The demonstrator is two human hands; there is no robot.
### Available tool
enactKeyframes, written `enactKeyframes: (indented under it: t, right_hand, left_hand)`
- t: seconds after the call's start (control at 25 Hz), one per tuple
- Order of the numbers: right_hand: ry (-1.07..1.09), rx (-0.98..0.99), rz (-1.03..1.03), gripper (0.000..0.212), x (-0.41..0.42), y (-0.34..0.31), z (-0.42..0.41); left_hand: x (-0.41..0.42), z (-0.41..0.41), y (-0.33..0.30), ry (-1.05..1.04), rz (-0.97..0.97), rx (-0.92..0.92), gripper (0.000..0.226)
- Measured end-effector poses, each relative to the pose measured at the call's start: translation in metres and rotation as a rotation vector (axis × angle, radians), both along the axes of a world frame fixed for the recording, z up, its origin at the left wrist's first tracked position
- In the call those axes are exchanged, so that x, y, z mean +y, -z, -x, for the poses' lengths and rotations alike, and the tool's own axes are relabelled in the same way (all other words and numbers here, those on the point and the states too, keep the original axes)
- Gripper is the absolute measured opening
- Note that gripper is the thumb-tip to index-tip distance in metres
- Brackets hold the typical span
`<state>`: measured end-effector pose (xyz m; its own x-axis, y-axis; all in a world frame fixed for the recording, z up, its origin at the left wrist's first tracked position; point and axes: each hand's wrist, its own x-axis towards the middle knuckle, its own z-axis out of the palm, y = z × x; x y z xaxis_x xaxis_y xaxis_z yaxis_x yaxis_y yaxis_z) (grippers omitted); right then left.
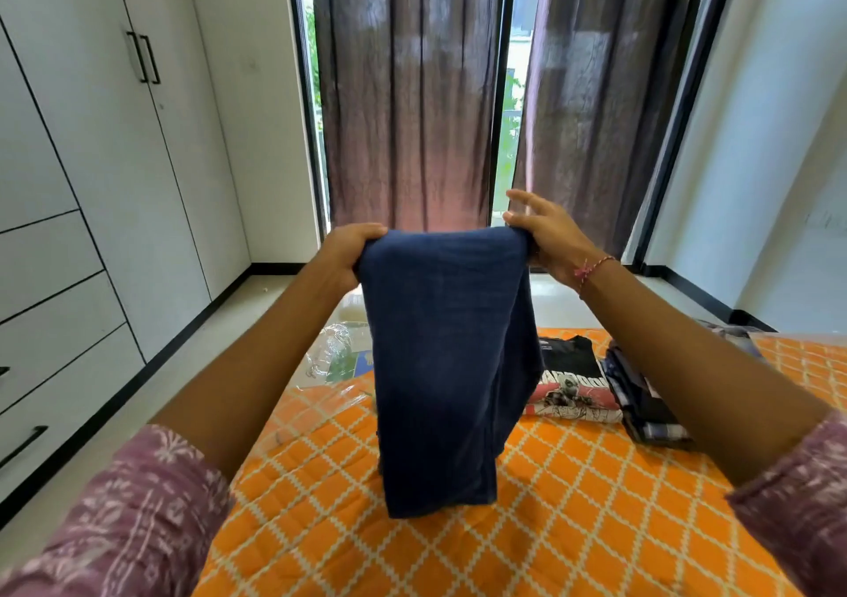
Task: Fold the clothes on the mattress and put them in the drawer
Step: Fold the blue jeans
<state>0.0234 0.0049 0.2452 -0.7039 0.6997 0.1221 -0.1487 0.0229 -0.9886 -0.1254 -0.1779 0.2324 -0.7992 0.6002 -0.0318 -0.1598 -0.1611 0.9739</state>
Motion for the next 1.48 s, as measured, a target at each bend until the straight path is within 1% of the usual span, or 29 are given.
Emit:
enactKeyframes:
  t: [0.04, 0.08, 0.12, 0.16, 0.2, 0.24, 0.28, 0.32, 0.4, 0.44, 0.52, 0.6, 0.64, 0.68, 0.72, 0.76, 0.84, 0.92, 0.96, 1.04, 1.12, 1.16, 1.24, 1.28, 1.32, 1.36, 1.4, 1.44, 1.48]
  right_hand:
    - [-0.01, -0.008, -0.007, 0.031, 0.0, 0.002, -0.001]
    - [-0.028, 0.037, 0.017, 0.03, 0.0, 0.002, -0.002]
    - [-0.09, 0.091, 0.078, 0.033, -0.001, -0.001, -0.004]
    - [-0.14, 0.108, 0.097, 0.038, -0.001, -0.002, -0.005]
    - [-0.153, 0.04, 0.023, 0.041, -0.001, -0.004, -0.006]
    - [-0.137, -0.051, -0.118, 0.042, -0.002, -0.008, -0.006]
    - [-0.099, -0.092, -0.222, 0.036, -0.002, -0.012, -0.005]
    - [-0.07, -0.077, -0.251, 0.026, -0.003, -0.017, -0.004]
    - [-0.035, -0.012, -0.182, 0.012, -0.007, -0.023, -0.006]
    - [-0.017, -0.009, -0.128, 0.008, -0.008, -0.023, -0.008]
    - [0.019, -0.071, -0.101, 0.005, -0.007, -0.019, -0.011]
    - [0.025, -0.066, -0.062, 0.006, -0.006, -0.014, -0.013]
    - [0.027, -0.035, -0.031, 0.005, -0.006, -0.015, -0.014]
    - [0.027, -0.009, 0.002, 0.004, -0.005, -0.017, -0.015]
    - [0.019, -0.001, 0.019, 0.003, -0.005, -0.02, -0.016]
    - [-0.003, -0.013, 0.006, 0.003, -0.006, -0.023, -0.018]
    - [-0.058, -0.079, -0.094, 0.012, -0.004, -0.031, -0.02]
    - [-0.088, -0.195, -0.242, 0.024, -0.003, -0.041, -0.022]
    - [-0.08, -0.267, -0.33, 0.03, -0.004, -0.046, -0.023]
    - [-0.006, -0.39, -0.535, 0.034, -0.005, -0.054, -0.022]
    - [0.146, -0.443, -0.736, 0.032, -0.008, -0.062, -0.019]
    - [0.244, -0.491, -0.879, 0.032, -0.011, -0.068, -0.017]
    - [0.381, -0.613, -1.175, 0.03, -0.019, -0.08, -0.014]
    - [0.388, -0.584, -1.217, 0.03, -0.022, -0.085, -0.012]
    - [0.379, -0.523, -1.19, 0.028, -0.028, -0.088, -0.009]
    - [0.395, -0.445, -1.125, 0.027, -0.033, -0.088, -0.004]
    - [0.435, -0.39, -1.078, 0.027, -0.041, -0.087, 0.002]
    - [0.465, -0.366, -1.045, 0.026, -0.049, -0.084, 0.009]
    - [0.461, -0.363, -1.014, 0.025, -0.058, -0.081, 0.018]
  left_hand:
    - [-0.002, 0.001, 0.003, 0.006, -0.057, -0.051, 0.015]
    - [-0.004, 0.001, 0.001, 0.054, -0.133, -0.081, 0.02]
    - [-0.005, 0.002, -0.005, 0.097, -0.173, -0.058, 0.023]
    - [-0.005, 0.004, -0.012, 0.106, -0.134, 0.044, 0.023]
    - [-0.005, 0.003, -0.019, 0.082, -0.05, 0.157, 0.024]
    - [-0.004, 0.002, -0.026, 0.001, 0.017, 0.258, 0.033]
    - [-0.002, 0.003, -0.03, -0.05, 0.029, 0.315, 0.037]
    - [-0.002, 0.006, -0.03, -0.046, -0.014, 0.358, 0.036]
    - [-0.004, 0.009, -0.026, 0.054, -0.129, 0.317, 0.032]
    - [-0.004, 0.011, -0.021, 0.097, -0.124, 0.311, 0.032]
    - [-0.007, 0.013, -0.012, 0.068, -0.031, 0.384, 0.035]
    - [-0.009, 0.015, -0.007, 0.047, -0.084, 0.327, 0.036]
    - [-0.01, 0.014, -0.007, 0.113, -0.133, 0.283, 0.037]
    - [-0.012, 0.013, -0.007, 0.183, -0.14, 0.287, 0.039]
    - [-0.013, 0.011, -0.009, 0.219, -0.081, 0.36, 0.042]
    - [-0.013, 0.01, -0.012, 0.207, 0.028, 0.498, 0.044]
    - [-0.01, 0.008, -0.022, 0.06, 0.198, 0.789, 0.038]
    - [-0.007, 0.006, -0.033, -0.082, 0.278, 0.979, 0.029]
    - [-0.005, 0.006, -0.039, -0.145, 0.336, 1.072, 0.029]
    - [-0.003, 0.004, -0.047, -0.273, 0.488, 1.225, 0.031]
    - [-0.003, -0.001, -0.058, -0.388, 0.609, 1.346, 0.032]
    - [-0.004, -0.002, -0.066, -0.447, 0.648, 1.387, 0.033]
    - [-0.01, -0.006, -0.078, -0.575, 0.697, 1.401, 0.037]
    - [-0.012, -0.008, -0.079, -0.659, 0.676, 1.367, 0.039]
    - [-0.013, -0.013, -0.075, -0.738, 0.601, 1.316, 0.043]
    - [-0.011, -0.023, -0.067, -0.768, 0.493, 1.24, 0.049]
    - [-0.006, -0.037, -0.057, -0.701, 0.385, 1.138, 0.058]
    - [0.003, -0.054, -0.047, -0.545, 0.32, 1.025, 0.069]
    - [0.014, -0.069, -0.038, -0.362, 0.323, 0.93, 0.08]
